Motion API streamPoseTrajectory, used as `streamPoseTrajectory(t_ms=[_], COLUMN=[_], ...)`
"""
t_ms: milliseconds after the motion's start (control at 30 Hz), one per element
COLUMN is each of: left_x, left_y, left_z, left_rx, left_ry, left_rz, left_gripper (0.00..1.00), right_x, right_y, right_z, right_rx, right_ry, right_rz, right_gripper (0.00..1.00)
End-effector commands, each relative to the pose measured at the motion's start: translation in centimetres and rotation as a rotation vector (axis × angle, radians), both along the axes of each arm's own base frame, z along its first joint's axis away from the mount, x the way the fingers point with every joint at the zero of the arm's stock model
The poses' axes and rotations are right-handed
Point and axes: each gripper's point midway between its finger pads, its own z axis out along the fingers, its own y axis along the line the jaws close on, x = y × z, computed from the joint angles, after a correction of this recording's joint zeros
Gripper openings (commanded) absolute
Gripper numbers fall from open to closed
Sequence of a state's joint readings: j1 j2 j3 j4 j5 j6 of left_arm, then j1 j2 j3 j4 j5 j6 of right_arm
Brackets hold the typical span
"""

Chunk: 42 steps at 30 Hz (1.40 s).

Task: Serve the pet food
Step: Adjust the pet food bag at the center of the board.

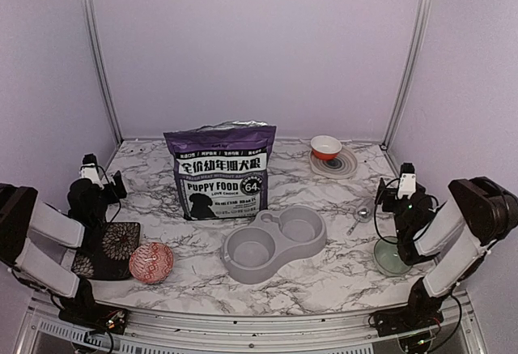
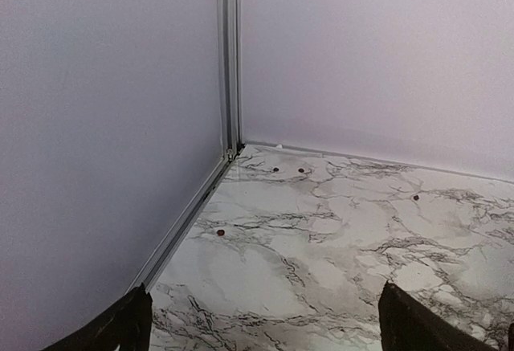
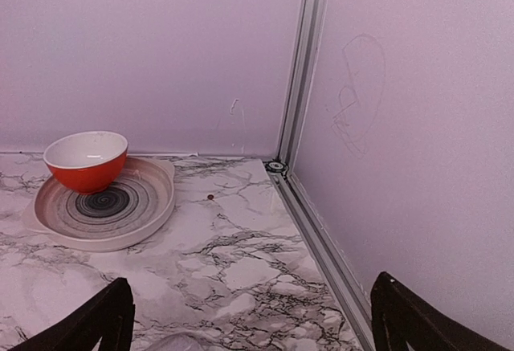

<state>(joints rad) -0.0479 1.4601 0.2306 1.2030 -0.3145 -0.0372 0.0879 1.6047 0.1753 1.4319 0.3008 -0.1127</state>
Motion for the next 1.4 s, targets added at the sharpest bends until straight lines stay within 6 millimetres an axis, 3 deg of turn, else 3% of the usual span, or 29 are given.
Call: streamPoseTrajectory(t_ms=[0,100,267,333,433,567,667,967,1167,1367], left_x=[-0.4,-0.5,-2.0,-1.8,-1.4,-1.6,-1.7,-2.4,-2.6,-3.2], left_y=[0.6,0.8,1.4,0.6,-2.3,-4.5,-7.1,-18.2,-24.7,-30.1], left_z=[2.3,4.2,7.9,9.3,12.4,15.9,19.2,22.6,23.6,22.4], left_rx=[-0.038,-0.063,-0.225,-0.279,-0.319,-0.303,-0.260,0.043,0.189,0.316], left_ry=[-0.004,0.012,-0.121,-0.138,-0.141,-0.099,-0.082,0.028,0.025,0.071], left_rz=[0.034,0.050,0.099,0.051,-0.117,-0.249,-0.398,-0.874,-1.126,-1.369], left_gripper=[0.99,0.99,0.99,0.99,0.99,0.94,0.90,0.83,0.83,0.82], right_x=[-0.5,-0.2,0.3,0.2,-0.1,0.4,0.5,0.5,0.4,0.4], right_y=[0.6,2.7,5.2,5.7,6.5,7.6,8.4,10.6,10.8,10.8], right_z=[2.7,3.7,5.4,6.3,7.4,7.3,7.1,7.0,6.8,6.8], right_rx=[-0.033,-0.116,-0.175,-0.147,-0.112,-0.085,-0.072,-0.076,-0.098,-0.108], right_ry=[-0.068,-0.055,-0.051,-0.076,-0.112,-0.094,-0.094,-0.072,-0.050,-0.050], right_rz=[-0.009,0.009,0.040,0.067,0.121,0.176,0.220,0.347,0.359,0.361], right_gripper=[1.00,1.00,1.00,1.00,1.00,1.00,1.00,1.00,1.00,1.00])
